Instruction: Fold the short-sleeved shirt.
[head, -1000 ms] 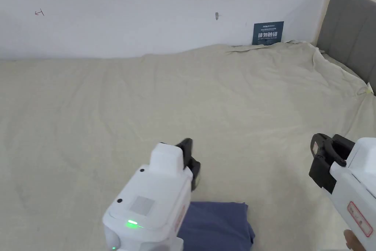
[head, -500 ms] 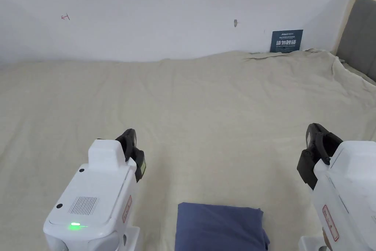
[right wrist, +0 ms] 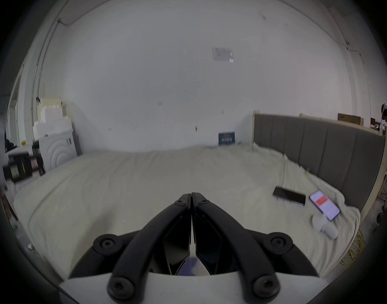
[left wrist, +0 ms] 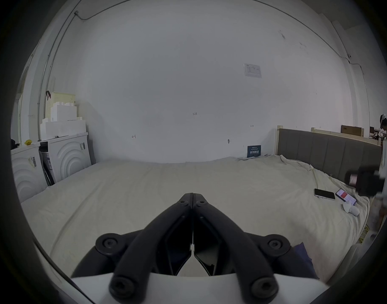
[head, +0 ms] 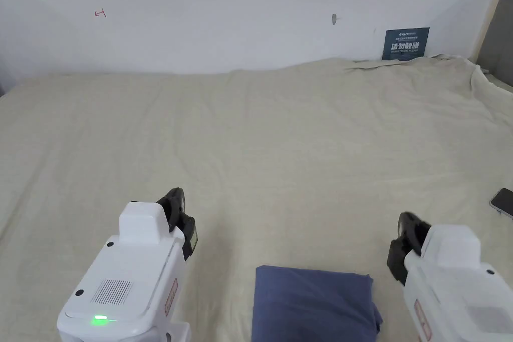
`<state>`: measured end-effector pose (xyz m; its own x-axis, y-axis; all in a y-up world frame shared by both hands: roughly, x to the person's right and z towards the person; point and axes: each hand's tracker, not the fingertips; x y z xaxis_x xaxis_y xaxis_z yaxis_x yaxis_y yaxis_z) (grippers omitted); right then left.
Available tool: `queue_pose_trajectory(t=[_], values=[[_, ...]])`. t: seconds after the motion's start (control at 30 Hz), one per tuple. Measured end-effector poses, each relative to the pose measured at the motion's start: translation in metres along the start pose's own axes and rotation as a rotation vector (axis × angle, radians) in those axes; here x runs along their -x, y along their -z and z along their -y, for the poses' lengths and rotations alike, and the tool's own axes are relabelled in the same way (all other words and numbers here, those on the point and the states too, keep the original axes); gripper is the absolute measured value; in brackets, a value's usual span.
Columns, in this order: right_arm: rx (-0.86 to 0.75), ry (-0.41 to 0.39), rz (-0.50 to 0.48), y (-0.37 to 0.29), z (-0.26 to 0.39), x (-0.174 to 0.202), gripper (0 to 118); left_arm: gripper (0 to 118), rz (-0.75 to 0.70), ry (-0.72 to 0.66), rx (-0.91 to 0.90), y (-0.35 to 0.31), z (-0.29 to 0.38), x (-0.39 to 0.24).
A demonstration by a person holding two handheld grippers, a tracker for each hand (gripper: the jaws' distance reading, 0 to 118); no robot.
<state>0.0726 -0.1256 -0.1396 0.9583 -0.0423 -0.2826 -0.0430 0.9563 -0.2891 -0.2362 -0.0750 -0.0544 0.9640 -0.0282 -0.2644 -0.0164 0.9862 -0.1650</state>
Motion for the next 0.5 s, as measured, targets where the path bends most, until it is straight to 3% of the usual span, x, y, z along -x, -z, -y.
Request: queue_pose_trajectory(t=[0.5], values=[[0.39,0.017,-0.032,0.048,0.127,0.028,0,1,0.018,-0.021,0.104,0.007,0.028,0.002]])
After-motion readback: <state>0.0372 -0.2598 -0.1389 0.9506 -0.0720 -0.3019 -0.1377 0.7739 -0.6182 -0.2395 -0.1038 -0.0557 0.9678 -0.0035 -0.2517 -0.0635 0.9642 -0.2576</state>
